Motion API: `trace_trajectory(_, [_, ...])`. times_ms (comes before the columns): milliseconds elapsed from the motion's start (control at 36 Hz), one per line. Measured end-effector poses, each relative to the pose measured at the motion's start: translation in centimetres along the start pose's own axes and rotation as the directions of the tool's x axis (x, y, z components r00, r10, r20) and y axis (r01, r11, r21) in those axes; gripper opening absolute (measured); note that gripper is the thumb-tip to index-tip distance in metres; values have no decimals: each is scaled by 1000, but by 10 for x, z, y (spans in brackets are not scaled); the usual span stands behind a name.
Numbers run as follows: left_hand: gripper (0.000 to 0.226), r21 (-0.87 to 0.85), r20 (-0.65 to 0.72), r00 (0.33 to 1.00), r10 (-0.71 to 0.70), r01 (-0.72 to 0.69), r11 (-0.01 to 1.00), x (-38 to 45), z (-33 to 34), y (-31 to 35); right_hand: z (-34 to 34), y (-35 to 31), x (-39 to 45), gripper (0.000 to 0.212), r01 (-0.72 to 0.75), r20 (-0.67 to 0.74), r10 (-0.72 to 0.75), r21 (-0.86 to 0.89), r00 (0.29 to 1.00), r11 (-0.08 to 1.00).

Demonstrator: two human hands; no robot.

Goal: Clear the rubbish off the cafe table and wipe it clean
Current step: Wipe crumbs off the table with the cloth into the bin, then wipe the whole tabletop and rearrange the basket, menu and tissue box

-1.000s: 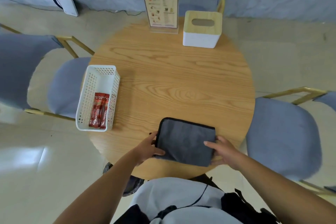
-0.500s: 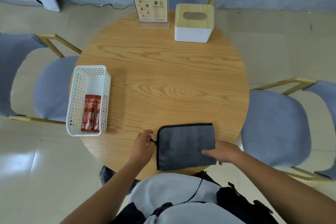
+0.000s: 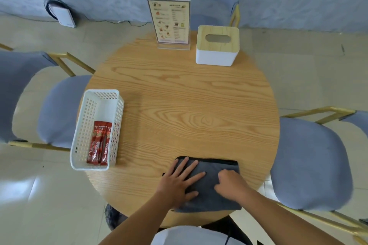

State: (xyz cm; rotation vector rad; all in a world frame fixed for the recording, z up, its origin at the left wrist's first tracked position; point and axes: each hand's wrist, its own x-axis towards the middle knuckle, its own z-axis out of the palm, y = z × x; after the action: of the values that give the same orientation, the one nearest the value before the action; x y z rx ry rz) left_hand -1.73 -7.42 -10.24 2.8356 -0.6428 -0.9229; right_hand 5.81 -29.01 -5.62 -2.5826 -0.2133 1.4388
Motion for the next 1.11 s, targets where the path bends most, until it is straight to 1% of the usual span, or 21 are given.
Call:
trace_trajectory(139, [69,1,22,997,72,-72,997,2,-12,-7,-17,-5,5,24,-71,103,65,49,992,996])
trace_trajectory(222, [70,-13,48,993,111,-110,994,3,-21,-11,-26,-12,6,19,-160,194,145,69,970,985])
trace_trajectory(306, [71,-18,73,991,115,-113,993,4,-26,-18,-31,-17,7,20,-217,266,190,79,945,973])
trace_trajectory(389, [72,-6,86,990,113,-113,994,3,-32,-19,-33,-19,7,19,-248,279,212,101,937,963])
trace_trajectory(528, [74,-57,76,994,83,-79,995,1,-35,-12,-34,-26,4,20,-259,222,238,69,946,963])
trace_trajectory(611, [72,-151,48,996,76,-68,986,0,-39,-11,-35,-26,5,18,-267,281,241,60,929,962])
trace_trajectory(667, [64,-329,-4,999,36,-35,944,2,-47,-13,-39,-25,6,21,-274,337,226,100,914,957])
trace_trajectory(694, [58,-442,-38,999,-16,-3,897,4,-53,-15,-43,-24,7,24,-274,335,214,145,918,951])
trace_trajectory(722, [52,-551,-49,995,-89,47,833,6,-60,-20,-48,-23,11,26,-265,292,201,195,935,944])
trace_trajectory(750, [46,-644,-33,986,-161,102,759,9,-68,-25,-53,-23,15,25,-238,200,191,244,961,940])
trace_trajectory(778, [41,-710,-11,976,-216,144,689,13,-77,-31,-60,-22,19,22,-202,67,191,262,979,944])
trace_trajectory(806, [37,-748,2,967,-256,171,641,16,-85,-37,-66,-22,23,18,-172,-77,196,244,978,954])
trace_trajectory(833, [34,-759,4,959,-284,188,624,22,-96,-43,-74,-22,26,14,-155,-213,206,231,955,961])
trace_trajectory(861, [33,-757,4,952,-307,204,620,29,-107,-50,-80,-23,28,11,-136,-316,208,236,926,962])
trace_trajectory(889, [32,-749,5,946,-326,219,625,38,-119,-58,-87,-22,33,17,-126,-377,211,237,902,963])
trace_trajectory(917, [33,-748,4,939,-345,232,622,47,-131,-66,-93,-22,38,37,-131,-395,208,211,895,969])
trace_trajectory(972, [35,-735,-10,929,-370,244,633,71,-157,-81,-106,-20,46,86,-195,-326,248,187,912,963])
trace_trajectory(1000, [37,-719,-23,922,-385,253,647,80,-169,-88,-110,-19,49,102,-215,-286,267,201,920,956])
trace_trajectory(1056, [45,-692,-67,911,-406,251,677,105,-194,-103,-121,-15,58,118,-233,-255,296,250,921,940])
trace_trajectory(1111, [58,-696,-99,892,-440,254,671,123,-220,-120,-133,-13,66,122,-218,-277,296,280,914,935])
